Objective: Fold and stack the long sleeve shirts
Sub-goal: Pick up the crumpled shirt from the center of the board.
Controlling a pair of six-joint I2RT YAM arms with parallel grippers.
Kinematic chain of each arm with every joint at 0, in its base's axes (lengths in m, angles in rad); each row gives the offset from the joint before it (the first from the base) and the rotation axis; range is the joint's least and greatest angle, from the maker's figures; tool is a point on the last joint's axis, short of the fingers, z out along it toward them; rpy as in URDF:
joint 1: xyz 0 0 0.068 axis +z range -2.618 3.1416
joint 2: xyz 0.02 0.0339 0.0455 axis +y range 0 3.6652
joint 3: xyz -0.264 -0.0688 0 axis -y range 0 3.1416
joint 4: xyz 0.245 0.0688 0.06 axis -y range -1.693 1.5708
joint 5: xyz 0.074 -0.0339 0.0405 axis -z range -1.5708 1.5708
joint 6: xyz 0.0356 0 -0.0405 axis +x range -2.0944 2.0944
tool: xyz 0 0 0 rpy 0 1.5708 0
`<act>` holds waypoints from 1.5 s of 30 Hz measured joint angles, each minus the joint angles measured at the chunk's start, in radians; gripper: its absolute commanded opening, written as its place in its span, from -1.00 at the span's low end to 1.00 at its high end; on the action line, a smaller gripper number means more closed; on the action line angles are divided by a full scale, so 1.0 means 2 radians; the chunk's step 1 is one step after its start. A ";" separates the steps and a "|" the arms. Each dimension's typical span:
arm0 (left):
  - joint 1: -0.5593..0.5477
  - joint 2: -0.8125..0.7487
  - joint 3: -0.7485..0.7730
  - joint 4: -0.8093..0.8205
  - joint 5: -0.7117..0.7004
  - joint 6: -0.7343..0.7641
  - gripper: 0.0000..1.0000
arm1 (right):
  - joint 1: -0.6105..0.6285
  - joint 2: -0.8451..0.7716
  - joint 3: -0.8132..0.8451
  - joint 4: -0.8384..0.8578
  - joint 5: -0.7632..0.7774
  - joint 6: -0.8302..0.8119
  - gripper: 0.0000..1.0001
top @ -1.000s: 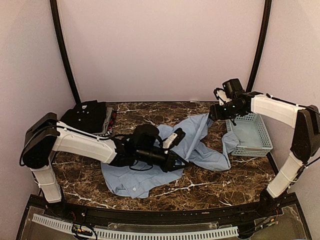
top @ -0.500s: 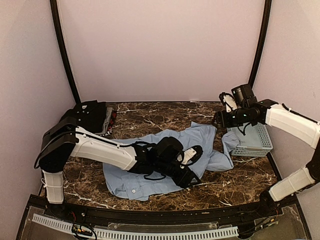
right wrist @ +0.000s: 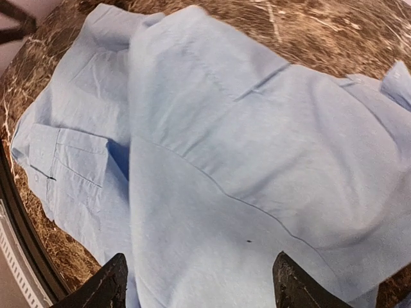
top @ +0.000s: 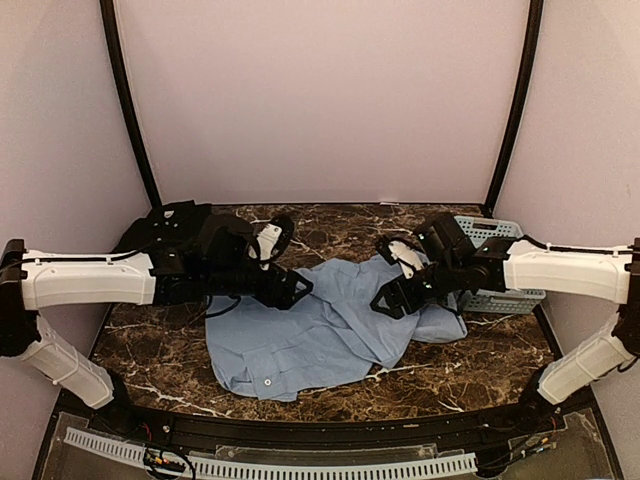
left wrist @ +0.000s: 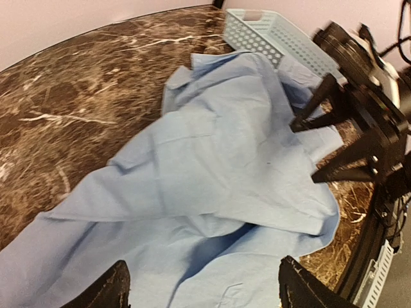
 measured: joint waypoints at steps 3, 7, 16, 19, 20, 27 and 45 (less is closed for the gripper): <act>0.026 -0.025 -0.011 -0.024 -0.025 -0.009 0.57 | 0.034 0.024 0.011 0.013 0.004 -0.007 0.49; 0.046 -0.042 -0.017 -0.051 -0.046 -0.017 0.57 | 0.070 0.070 0.037 0.018 0.018 -0.020 0.50; 0.077 -0.064 -0.033 -0.080 -0.064 -0.025 0.57 | 0.123 0.177 0.141 -0.002 0.112 -0.057 0.23; 0.079 -0.069 -0.039 -0.083 -0.067 -0.026 0.57 | 0.131 0.201 0.166 -0.019 0.149 -0.067 0.09; 0.080 -0.070 -0.042 -0.083 -0.068 -0.026 0.57 | 0.133 0.208 0.171 -0.025 0.162 -0.069 0.02; 0.088 -0.076 -0.050 -0.088 -0.068 -0.026 0.57 | 0.138 0.225 0.179 -0.065 0.229 -0.076 -0.25; 0.113 -0.076 -0.059 -0.112 -0.080 0.000 0.84 | 0.112 0.129 0.161 -0.121 0.292 -0.059 -1.00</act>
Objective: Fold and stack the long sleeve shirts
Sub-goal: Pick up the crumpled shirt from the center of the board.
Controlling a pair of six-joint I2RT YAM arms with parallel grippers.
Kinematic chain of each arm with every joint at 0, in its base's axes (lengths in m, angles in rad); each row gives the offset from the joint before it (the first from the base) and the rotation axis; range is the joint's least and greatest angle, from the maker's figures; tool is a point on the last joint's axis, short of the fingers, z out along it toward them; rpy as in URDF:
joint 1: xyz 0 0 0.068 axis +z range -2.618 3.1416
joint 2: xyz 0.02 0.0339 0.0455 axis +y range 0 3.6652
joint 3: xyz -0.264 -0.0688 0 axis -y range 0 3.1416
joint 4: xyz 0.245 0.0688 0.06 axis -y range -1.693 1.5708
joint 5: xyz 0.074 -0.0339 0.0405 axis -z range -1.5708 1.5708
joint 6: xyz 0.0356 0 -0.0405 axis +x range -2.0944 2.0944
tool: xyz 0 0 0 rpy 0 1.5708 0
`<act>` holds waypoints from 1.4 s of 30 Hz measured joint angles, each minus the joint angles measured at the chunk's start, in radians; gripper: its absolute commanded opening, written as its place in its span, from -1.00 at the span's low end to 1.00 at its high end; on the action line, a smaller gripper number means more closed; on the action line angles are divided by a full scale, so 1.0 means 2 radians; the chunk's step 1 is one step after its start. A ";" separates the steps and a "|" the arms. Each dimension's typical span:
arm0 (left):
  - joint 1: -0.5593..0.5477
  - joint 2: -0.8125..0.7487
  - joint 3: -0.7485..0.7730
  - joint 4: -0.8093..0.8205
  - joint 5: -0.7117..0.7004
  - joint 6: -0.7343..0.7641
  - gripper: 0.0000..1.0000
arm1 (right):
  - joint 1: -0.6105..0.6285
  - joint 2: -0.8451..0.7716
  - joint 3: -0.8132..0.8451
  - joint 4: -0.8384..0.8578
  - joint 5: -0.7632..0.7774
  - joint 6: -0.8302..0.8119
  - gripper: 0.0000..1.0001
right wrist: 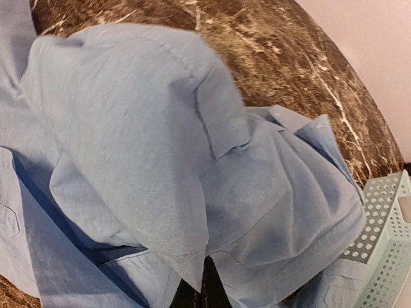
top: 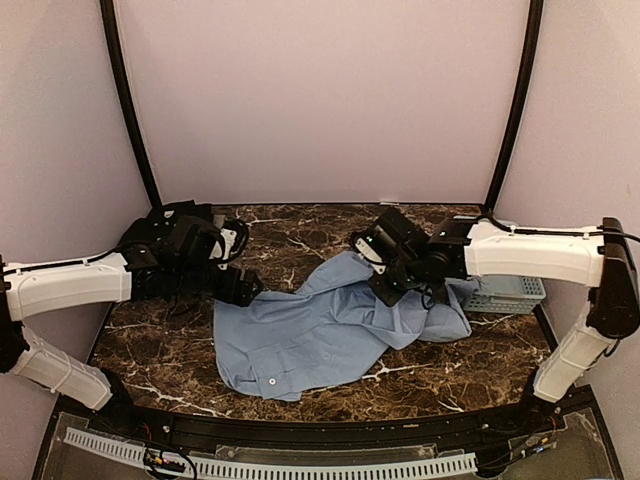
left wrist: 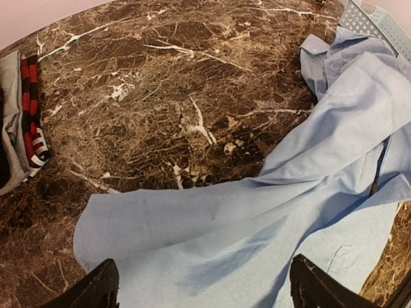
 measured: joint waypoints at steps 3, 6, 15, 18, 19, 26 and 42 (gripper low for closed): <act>0.000 0.002 0.010 -0.015 0.010 0.012 0.84 | -0.016 -0.051 -0.009 -0.022 0.013 0.011 -1.00; 0.000 0.011 0.035 -0.031 0.036 0.030 0.84 | -0.029 -0.099 -0.028 -0.043 0.024 0.025 -1.00; 0.000 0.047 0.080 -0.032 0.165 0.065 0.85 | -0.050 -0.175 -0.074 -0.097 0.049 0.081 -1.00; 0.000 0.075 0.089 -0.026 0.193 0.071 0.85 | -0.058 -0.191 -0.082 -0.101 0.049 0.091 -1.00; 0.000 0.086 0.093 -0.023 0.197 0.071 0.84 | -0.062 -0.196 -0.083 -0.101 0.049 0.093 -1.00; 0.011 0.173 0.101 -0.007 0.233 0.041 0.86 | -0.070 -0.210 -0.085 -0.100 0.045 0.096 -1.00; 0.052 0.196 0.062 0.090 0.369 -0.023 -0.80 | -0.070 -0.196 -0.095 -0.092 0.034 0.094 -1.00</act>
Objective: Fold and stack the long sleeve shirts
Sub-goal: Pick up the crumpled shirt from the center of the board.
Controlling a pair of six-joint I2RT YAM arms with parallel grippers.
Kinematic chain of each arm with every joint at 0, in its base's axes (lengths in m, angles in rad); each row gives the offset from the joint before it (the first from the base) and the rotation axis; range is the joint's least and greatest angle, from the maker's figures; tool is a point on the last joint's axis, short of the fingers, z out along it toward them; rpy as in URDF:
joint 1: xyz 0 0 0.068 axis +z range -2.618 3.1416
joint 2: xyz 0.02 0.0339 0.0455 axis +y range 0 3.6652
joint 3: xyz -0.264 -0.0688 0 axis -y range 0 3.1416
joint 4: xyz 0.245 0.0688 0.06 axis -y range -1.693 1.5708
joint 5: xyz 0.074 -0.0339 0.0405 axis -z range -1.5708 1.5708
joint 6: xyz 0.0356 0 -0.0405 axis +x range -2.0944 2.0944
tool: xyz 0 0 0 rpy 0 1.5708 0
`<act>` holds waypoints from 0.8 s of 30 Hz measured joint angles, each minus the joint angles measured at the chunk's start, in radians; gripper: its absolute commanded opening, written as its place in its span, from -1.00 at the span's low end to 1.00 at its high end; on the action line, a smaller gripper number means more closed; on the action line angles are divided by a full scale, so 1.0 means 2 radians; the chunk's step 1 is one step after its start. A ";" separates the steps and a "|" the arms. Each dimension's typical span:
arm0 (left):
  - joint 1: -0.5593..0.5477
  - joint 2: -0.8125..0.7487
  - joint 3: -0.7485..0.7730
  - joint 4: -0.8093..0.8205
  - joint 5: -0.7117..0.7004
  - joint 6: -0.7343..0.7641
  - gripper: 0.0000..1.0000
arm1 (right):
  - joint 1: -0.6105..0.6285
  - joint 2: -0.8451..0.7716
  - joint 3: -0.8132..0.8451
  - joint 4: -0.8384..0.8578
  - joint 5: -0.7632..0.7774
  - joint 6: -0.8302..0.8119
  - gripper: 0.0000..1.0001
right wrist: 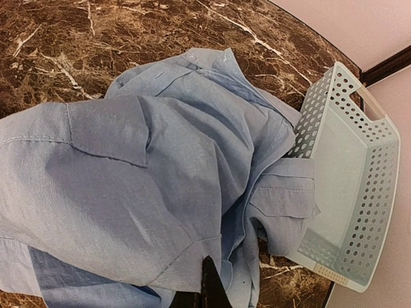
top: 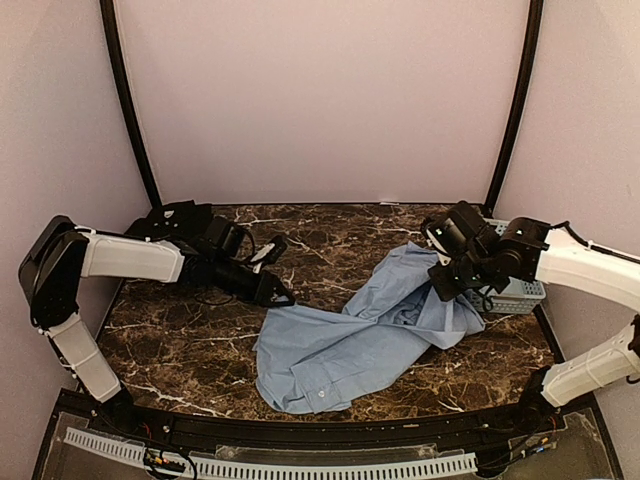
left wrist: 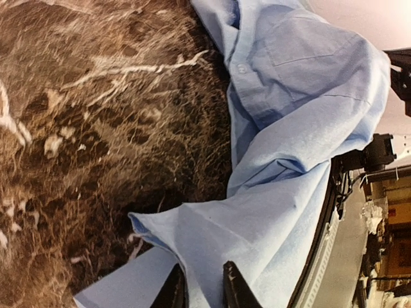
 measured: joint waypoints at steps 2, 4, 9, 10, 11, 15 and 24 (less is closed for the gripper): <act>0.004 0.000 0.000 0.003 0.006 -0.001 -0.98 | 0.000 0.002 0.000 0.000 0.000 0.000 -1.00; 0.008 -0.001 0.000 0.003 0.010 0.002 -1.00 | -0.001 0.003 0.000 0.000 0.001 0.000 -1.00; 0.019 -0.034 0.002 -0.009 -0.001 0.010 -1.00 | -0.010 0.011 0.008 0.000 0.002 0.002 -1.00; 0.023 -0.044 0.008 -0.017 -0.006 0.012 -1.00 | -0.014 0.016 0.014 -0.001 0.003 0.003 -1.00; 0.027 -0.054 0.019 -0.024 -0.013 0.016 -1.00 | -0.019 0.021 0.022 -0.002 0.003 0.005 -1.00; 0.041 -0.082 0.093 -0.052 -0.056 0.039 -1.00 | -0.047 0.045 0.060 -0.009 0.010 0.014 -1.00; 0.051 -0.185 0.152 -0.057 -0.129 0.083 -1.00 | -0.077 0.037 0.118 -0.003 0.012 0.029 -1.00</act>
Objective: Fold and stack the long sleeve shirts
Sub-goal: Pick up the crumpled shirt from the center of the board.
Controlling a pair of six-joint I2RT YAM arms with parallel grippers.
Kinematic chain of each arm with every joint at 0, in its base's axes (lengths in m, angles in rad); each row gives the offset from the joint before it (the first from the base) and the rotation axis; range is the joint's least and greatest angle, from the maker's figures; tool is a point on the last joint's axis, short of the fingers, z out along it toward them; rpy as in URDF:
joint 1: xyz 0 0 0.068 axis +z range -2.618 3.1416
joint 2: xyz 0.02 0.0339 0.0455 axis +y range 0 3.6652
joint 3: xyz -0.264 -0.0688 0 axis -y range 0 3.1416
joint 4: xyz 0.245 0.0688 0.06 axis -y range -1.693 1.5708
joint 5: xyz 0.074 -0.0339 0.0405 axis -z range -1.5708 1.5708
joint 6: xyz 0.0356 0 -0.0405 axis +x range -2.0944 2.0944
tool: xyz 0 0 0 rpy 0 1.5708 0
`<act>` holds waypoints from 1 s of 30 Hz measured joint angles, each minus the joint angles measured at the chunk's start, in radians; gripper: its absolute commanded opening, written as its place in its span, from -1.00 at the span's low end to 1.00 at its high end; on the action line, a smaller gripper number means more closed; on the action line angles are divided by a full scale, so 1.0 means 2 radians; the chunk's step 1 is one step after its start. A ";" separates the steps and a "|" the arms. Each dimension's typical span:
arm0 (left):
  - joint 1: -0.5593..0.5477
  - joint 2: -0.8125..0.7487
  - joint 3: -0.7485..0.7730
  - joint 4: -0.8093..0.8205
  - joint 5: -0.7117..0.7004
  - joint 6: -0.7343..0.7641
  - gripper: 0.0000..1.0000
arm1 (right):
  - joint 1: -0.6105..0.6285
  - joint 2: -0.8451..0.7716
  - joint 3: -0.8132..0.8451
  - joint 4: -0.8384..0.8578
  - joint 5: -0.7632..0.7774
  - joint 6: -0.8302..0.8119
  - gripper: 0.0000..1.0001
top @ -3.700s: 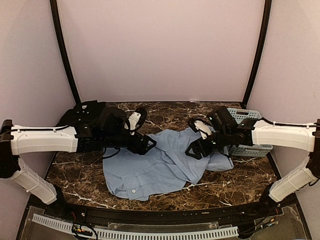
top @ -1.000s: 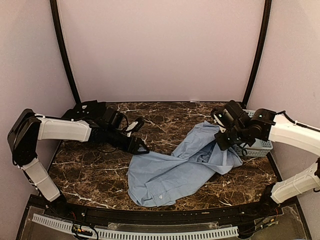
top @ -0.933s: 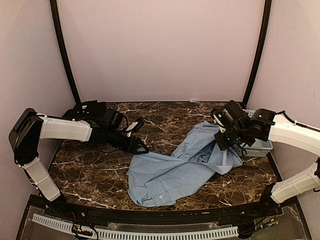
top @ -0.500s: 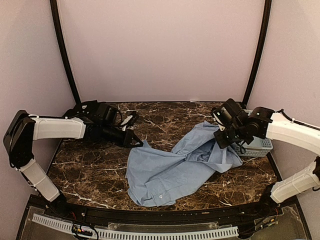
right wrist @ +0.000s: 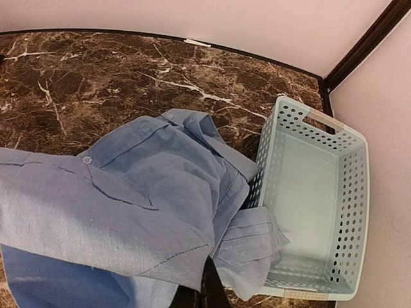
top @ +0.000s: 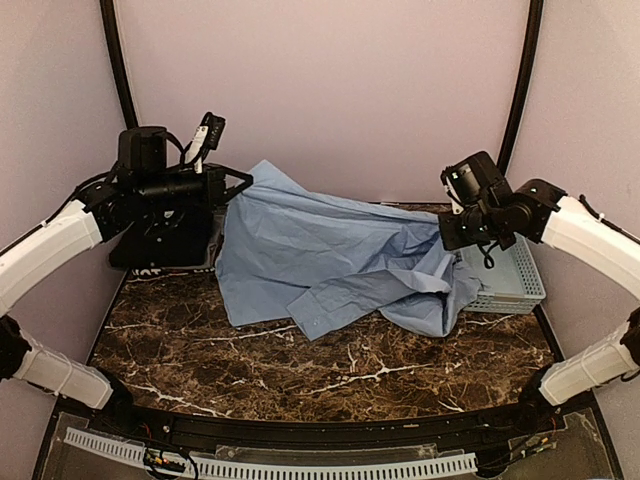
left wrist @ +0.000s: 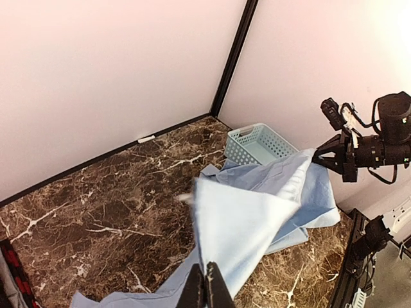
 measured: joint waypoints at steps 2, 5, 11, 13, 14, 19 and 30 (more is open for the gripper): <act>-0.001 -0.026 -0.012 0.002 0.002 0.004 -1.00 | 0.000 -0.010 -0.005 0.005 -0.010 0.000 -1.00; -0.001 -0.063 -0.054 0.004 0.011 0.002 -1.00 | 0.000 -0.031 -0.029 0.020 -0.043 -0.006 -1.00; -0.016 -0.112 -0.195 -0.002 0.021 -0.030 -0.76 | 0.000 -0.066 -0.097 0.023 -0.117 -0.016 -1.00; -0.034 -0.127 -0.245 -0.015 0.017 -0.048 -0.51 | 0.000 -0.072 -0.114 0.021 -0.140 -0.017 -1.00; -0.043 -0.132 -0.264 -0.022 0.015 -0.055 -0.44 | 0.000 -0.072 -0.120 0.019 -0.149 -0.017 -1.00; -0.082 -0.130 -0.293 -0.045 0.008 -0.077 0.11 | 0.003 -0.062 -0.133 0.017 -0.193 -0.015 -1.00; -0.113 -0.071 -0.268 -0.014 0.019 -0.060 0.57 | 0.003 0.066 -0.088 0.012 -0.217 -0.008 -1.00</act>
